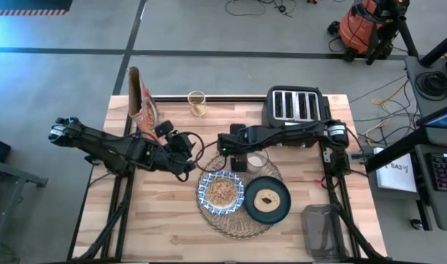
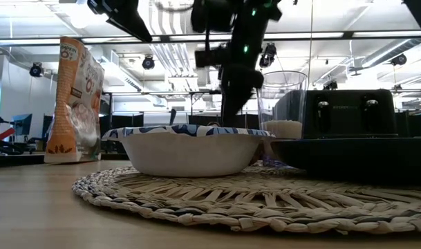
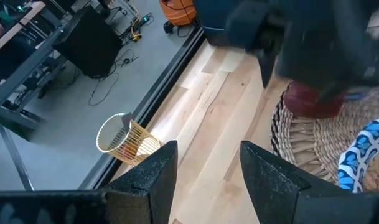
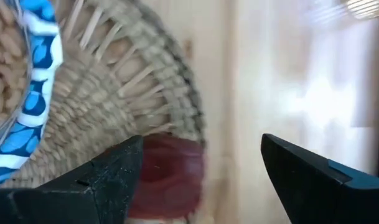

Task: Arrange a breakfast setting
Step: Put the violet spoon to the left of the white patterned bowl on the brown table mat

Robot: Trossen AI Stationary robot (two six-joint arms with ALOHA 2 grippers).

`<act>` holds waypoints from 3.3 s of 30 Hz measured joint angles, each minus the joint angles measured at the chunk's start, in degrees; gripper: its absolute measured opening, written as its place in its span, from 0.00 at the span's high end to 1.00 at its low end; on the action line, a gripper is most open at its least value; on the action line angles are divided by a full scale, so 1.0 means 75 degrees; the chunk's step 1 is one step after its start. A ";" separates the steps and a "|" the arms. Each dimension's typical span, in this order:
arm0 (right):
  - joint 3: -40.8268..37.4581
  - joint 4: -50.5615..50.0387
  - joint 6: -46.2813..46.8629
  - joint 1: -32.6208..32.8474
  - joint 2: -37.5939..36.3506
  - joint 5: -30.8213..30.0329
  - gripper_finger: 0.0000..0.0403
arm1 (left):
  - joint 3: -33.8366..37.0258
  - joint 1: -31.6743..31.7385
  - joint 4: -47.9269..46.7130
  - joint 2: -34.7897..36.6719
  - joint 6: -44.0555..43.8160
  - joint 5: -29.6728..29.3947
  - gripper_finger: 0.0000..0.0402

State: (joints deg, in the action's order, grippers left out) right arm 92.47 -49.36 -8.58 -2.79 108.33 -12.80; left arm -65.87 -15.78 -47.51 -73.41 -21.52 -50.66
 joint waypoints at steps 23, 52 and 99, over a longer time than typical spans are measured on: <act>0.0003 -0.0560 0.1047 -0.0073 -0.3329 -0.1218 0.26 | 0.0002 0.2475 0.1036 -0.0081 0.4238 0.1879 0.63; -0.0096 -0.4105 0.2864 -0.0163 -0.3444 -0.2098 0.29 | 0.0052 0.5787 0.2833 -0.1869 0.7558 0.4306 0.71; -0.0102 -0.4164 0.3206 -0.0163 -0.3436 -0.2095 0.30 | 0.0052 0.6777 0.3465 -0.2862 0.8845 0.4823 1.00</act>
State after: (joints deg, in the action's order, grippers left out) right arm 91.70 -80.60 15.46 -4.01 82.56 -28.51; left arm -65.48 35.05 -21.52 -94.87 44.82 -14.48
